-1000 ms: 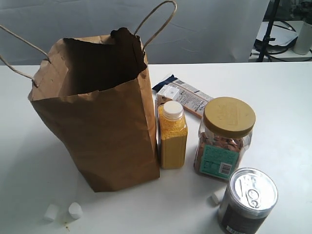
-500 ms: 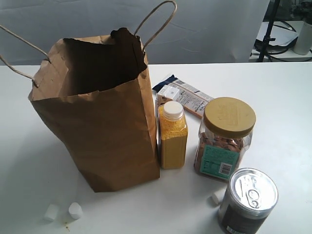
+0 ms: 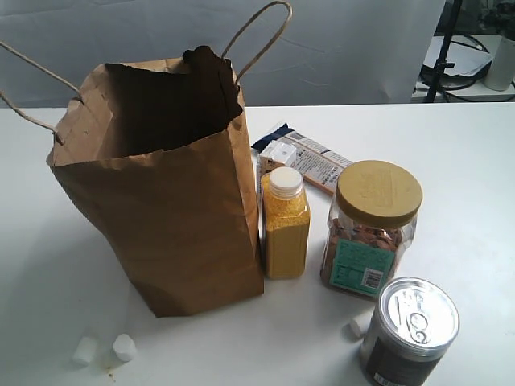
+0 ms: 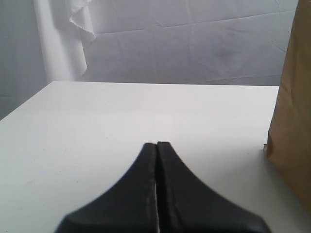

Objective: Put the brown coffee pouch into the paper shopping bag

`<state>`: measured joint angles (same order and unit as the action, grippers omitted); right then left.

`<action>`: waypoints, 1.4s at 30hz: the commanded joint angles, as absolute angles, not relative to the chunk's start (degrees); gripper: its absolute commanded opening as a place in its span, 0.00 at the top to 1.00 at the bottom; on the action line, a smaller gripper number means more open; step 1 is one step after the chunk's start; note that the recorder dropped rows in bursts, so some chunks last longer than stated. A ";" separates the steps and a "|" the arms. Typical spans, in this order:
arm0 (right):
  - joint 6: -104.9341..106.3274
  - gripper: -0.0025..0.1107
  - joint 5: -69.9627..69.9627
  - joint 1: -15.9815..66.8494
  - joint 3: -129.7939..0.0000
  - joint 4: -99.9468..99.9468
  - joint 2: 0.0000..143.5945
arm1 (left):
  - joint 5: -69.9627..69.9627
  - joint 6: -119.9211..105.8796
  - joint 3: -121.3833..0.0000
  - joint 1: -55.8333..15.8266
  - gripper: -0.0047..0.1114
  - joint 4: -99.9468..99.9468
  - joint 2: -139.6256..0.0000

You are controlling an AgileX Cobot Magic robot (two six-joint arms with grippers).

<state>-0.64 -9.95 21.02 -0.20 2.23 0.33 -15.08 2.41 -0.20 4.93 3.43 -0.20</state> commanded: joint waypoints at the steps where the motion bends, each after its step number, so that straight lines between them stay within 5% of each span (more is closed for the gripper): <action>1: -0.44 0.98 -9.22 20.57 0.00 2.39 0.00 | -14.86 2.61 0.00 5.14 0.96 3.66 0.00; 42: -0.43 0.98 -9.21 13.83 0.00 2.38 0.00 | -14.86 2.61 0.00 5.14 0.96 3.66 0.00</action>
<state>-0.64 -9.71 14.21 -0.20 2.31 0.33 -15.08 2.41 -0.20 4.93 3.43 -0.20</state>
